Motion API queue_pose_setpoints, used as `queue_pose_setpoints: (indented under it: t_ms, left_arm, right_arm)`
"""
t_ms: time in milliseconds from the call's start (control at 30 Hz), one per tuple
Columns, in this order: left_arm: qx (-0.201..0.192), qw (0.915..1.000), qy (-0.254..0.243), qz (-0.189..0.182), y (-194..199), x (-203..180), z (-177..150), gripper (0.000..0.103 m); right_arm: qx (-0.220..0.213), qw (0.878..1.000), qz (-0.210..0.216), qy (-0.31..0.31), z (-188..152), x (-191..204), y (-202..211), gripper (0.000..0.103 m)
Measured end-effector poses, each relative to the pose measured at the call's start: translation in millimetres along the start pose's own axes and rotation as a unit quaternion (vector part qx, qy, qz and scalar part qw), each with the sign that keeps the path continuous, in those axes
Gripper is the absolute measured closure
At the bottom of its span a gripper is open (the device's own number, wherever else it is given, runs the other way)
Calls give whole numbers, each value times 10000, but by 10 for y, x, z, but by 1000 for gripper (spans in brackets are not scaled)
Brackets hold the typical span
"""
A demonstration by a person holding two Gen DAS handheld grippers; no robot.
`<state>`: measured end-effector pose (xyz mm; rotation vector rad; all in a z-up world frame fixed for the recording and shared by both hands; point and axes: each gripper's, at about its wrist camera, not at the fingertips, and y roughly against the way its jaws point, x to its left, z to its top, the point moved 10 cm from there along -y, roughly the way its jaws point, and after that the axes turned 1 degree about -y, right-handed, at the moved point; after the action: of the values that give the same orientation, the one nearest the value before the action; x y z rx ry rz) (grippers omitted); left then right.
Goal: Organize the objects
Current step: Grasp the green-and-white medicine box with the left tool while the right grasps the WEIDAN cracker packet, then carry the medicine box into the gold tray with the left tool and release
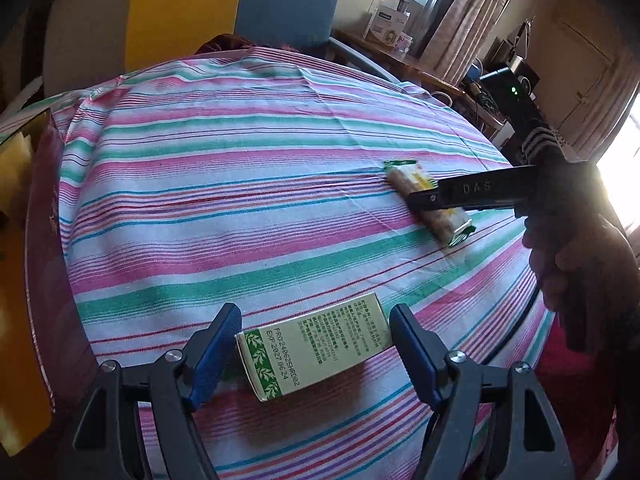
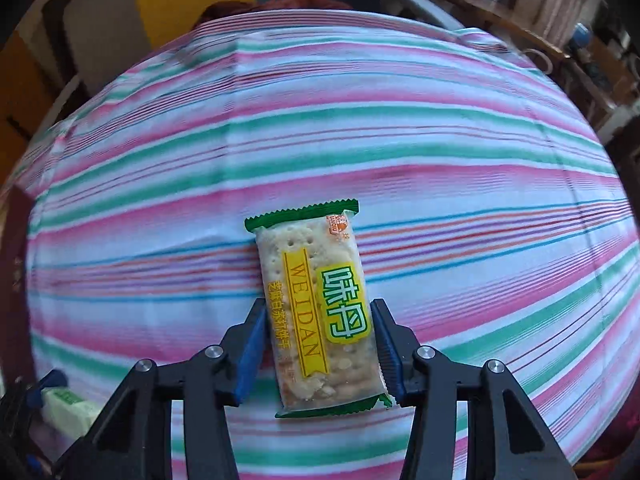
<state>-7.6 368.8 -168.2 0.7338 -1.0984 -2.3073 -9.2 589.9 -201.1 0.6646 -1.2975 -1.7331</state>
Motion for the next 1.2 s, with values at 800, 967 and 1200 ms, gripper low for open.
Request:
queue_pose_setpoints:
  t_ms: [800, 967, 1200]
  left_arm:
    - [-1172, 9833, 1134, 807, 1494, 1302, -45, 25]
    - [-1067, 9740, 1501, 1316, 1641, 2002, -264, 25]
    - [-741, 9710, 1590, 1625, 1411, 2333, -455, 25]
  right_arm:
    - [-400, 9921, -217, 1169, -205, 556, -2, 51]
    - [-424, 9915, -240, 1210, -213, 556, 2, 51]
    - [-437, 9910, -264, 1236, -200, 562, -4, 51]
